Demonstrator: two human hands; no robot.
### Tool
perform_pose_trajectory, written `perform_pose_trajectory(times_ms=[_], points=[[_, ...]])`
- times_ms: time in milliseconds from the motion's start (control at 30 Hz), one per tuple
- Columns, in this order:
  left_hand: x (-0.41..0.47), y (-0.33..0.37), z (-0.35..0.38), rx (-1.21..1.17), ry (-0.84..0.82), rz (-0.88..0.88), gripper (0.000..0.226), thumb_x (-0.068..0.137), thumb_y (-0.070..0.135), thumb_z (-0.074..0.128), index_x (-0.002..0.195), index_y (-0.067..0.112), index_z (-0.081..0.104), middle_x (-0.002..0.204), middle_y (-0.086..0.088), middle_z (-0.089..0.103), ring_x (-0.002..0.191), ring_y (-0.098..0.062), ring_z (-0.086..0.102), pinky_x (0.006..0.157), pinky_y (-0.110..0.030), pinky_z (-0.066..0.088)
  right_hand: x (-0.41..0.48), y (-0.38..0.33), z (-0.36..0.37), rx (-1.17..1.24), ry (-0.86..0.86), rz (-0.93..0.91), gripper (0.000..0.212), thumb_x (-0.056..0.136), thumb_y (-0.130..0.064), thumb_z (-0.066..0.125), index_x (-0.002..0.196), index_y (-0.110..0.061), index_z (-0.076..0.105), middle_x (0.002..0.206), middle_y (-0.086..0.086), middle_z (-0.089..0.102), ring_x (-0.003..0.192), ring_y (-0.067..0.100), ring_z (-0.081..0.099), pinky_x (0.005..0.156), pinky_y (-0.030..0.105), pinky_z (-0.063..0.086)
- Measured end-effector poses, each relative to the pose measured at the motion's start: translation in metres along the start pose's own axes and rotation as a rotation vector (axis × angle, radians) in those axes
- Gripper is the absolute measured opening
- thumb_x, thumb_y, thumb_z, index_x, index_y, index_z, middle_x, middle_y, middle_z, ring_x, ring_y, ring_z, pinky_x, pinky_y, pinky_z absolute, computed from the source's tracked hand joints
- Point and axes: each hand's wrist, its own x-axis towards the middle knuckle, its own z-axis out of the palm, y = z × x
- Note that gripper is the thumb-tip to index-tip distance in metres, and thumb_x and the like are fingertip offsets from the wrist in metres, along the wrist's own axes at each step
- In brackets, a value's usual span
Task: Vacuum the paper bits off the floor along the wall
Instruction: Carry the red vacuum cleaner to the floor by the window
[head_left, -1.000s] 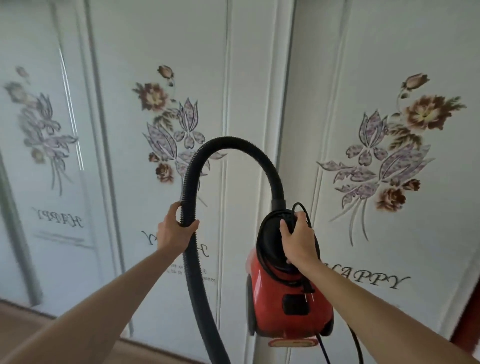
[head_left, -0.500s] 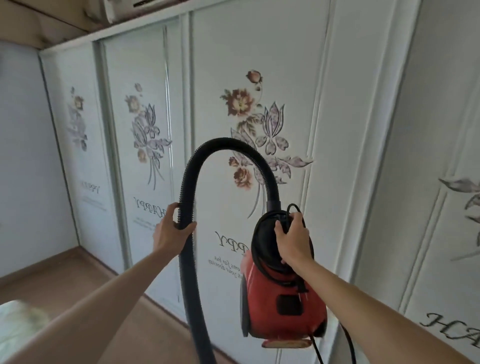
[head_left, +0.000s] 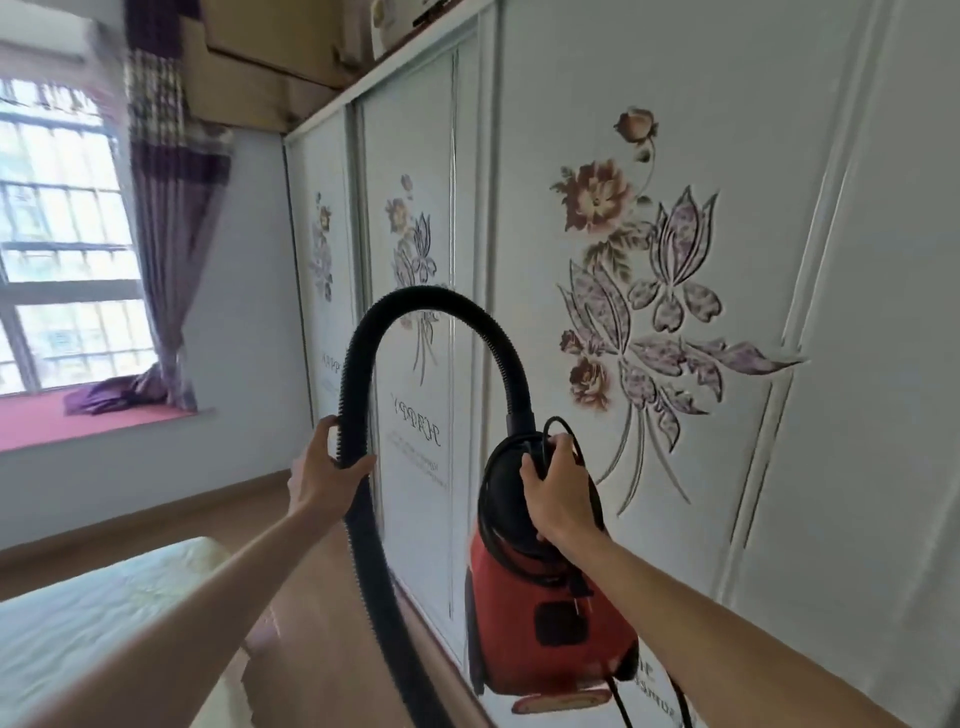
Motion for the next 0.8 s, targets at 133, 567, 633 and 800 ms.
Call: perform_pose_trajectory(times_ms=[133, 567, 633, 800], points=[[0.009, -0.009, -0.004, 0.066, 0.119, -0.031, 0.057, 0.081, 0.035, 0.078, 0.125, 0.041, 0.042, 0.086, -0.013, 0.07, 0.063, -0.027, 0.068, 0.064, -0.042, 0.058, 0.033, 0.01, 0.025, 0.036, -0.062, -0.077, 0.028, 0.1, -0.029, 0.051, 0.119, -0.011, 0.042, 0.08, 0.003, 0.06, 0.058, 0.016, 0.059, 0.049, 0.028, 0.049], [0.058, -0.058, -0.018, 0.224, 0.277, -0.115, 0.059, 0.084, 0.023, 0.076, 0.136, 0.025, 0.047, 0.082, -0.004, 0.065, 0.067, -0.022, 0.061, 0.052, -0.025, 0.041, 0.116, 0.002, 0.142, 0.138, -0.253, -0.143, 0.031, 0.098, -0.035, 0.052, 0.118, -0.015, 0.04, 0.089, 0.008, 0.06, 0.073, 0.032, 0.067, 0.062, 0.052, 0.059], [0.08, -0.07, -0.02, 0.243, 0.307, -0.124, 0.061, 0.084, 0.023, 0.076, 0.137, 0.025, 0.047, 0.085, -0.007, 0.068, 0.072, -0.026, 0.063, 0.06, -0.03, 0.046, 0.133, -0.002, 0.166, 0.146, -0.273, -0.144, 0.035, 0.097, -0.037, 0.053, 0.121, -0.014, 0.04, 0.097, 0.01, 0.06, 0.081, 0.035, 0.067, 0.066, 0.054, 0.059], [0.147, -0.095, -0.024, 0.28, 0.343, -0.146, 0.062, 0.082, 0.028, 0.076, 0.136, 0.029, 0.045, 0.099, -0.013, 0.071, 0.083, -0.033, 0.065, 0.071, -0.034, 0.049, 0.18, -0.016, 0.224, 0.172, -0.316, -0.164, 0.037, 0.098, -0.033, 0.053, 0.125, -0.012, 0.04, 0.091, 0.003, 0.058, 0.076, 0.033, 0.067, 0.063, 0.054, 0.059]])
